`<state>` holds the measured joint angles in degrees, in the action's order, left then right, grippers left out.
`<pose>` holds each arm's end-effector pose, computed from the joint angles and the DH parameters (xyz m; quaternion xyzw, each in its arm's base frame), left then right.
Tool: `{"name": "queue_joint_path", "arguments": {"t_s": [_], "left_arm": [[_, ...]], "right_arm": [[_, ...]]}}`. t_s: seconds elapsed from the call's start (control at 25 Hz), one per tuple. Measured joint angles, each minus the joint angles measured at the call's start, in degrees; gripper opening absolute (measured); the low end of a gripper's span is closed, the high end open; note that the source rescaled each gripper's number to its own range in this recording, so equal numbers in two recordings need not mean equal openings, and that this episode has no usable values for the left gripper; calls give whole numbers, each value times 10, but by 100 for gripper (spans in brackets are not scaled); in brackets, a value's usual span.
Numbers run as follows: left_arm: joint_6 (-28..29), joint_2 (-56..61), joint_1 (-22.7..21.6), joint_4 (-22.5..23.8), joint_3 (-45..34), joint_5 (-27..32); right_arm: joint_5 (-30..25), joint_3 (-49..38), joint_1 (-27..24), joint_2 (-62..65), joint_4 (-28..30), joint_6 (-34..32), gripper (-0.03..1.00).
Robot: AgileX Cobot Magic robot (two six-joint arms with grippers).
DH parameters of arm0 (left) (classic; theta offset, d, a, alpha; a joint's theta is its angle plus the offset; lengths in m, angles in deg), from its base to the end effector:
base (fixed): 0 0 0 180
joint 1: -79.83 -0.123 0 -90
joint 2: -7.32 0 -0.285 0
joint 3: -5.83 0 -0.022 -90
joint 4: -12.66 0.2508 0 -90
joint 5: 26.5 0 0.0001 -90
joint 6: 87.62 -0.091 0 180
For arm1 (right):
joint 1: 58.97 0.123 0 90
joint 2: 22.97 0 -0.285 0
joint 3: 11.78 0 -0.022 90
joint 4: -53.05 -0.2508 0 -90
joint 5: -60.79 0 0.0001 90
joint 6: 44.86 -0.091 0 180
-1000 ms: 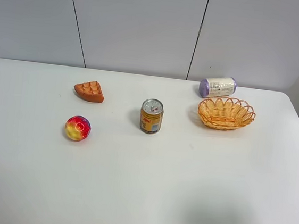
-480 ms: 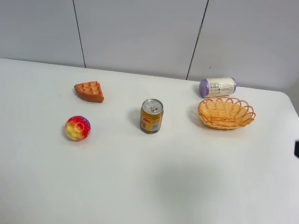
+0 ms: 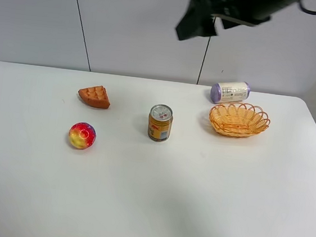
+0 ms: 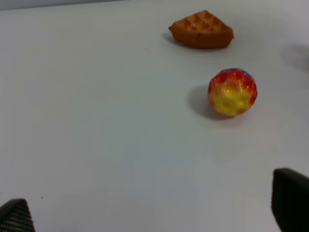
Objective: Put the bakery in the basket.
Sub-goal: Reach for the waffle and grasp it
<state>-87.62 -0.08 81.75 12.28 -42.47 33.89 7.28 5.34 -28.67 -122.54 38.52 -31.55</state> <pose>-0.0062 -0.0003 0.2791 0.0144 0.8483 -0.0122 0.5291 0.2981 0.1955 0.3956 -0.3123 0.8656 0.1760 0.3498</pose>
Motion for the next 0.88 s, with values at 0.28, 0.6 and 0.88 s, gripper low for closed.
{"name": "queue_joint_path", "arguments": {"t_s": [0.28,0.6,0.88], "left_arm": [[0,0,0,0,0,0],[0,0,0,0,0,0],[0,0,0,0,0,0]], "right_arm": [[-64,289,69,-283,-8,0,100],[32,372,90,-438,-13,-2,100],[85,372,90,-492,-36,29,100]]}}
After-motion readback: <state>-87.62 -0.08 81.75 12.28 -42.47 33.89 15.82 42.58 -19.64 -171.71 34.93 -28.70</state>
